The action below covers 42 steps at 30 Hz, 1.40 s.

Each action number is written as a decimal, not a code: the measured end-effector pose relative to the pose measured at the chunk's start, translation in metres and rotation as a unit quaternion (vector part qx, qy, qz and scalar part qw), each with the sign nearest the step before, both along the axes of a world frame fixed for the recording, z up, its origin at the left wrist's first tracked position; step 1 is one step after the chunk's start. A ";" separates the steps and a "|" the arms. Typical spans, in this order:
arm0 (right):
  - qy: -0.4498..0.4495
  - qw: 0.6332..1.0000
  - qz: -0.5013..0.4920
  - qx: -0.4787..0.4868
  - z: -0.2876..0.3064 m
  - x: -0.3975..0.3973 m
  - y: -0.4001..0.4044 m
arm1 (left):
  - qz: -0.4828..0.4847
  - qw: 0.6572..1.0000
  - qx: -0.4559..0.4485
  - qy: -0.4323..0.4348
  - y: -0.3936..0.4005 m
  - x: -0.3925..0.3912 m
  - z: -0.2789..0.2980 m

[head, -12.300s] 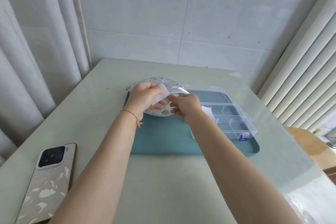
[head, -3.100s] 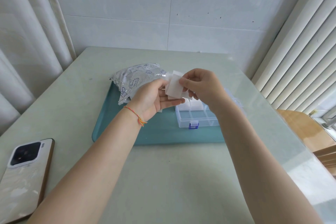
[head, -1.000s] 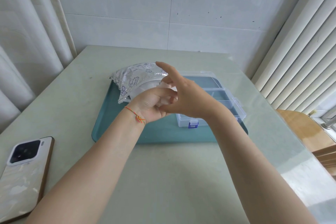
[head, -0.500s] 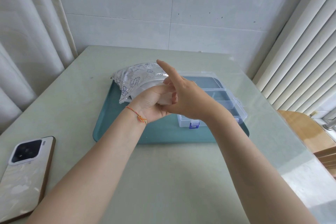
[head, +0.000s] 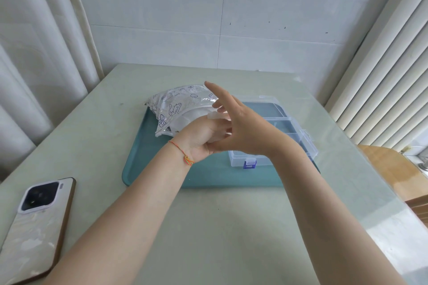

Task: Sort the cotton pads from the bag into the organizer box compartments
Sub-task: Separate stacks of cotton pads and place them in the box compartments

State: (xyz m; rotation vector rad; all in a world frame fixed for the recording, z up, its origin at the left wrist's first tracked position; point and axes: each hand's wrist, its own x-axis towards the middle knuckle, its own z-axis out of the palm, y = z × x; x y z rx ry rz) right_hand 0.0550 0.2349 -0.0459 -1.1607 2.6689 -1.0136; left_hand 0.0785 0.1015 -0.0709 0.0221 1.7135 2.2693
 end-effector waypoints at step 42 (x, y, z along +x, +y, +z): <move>0.080 0.987 -0.139 0.003 0.002 -0.027 0.043 | 0.088 0.994 -0.060 -0.002 0.054 -0.035 0.034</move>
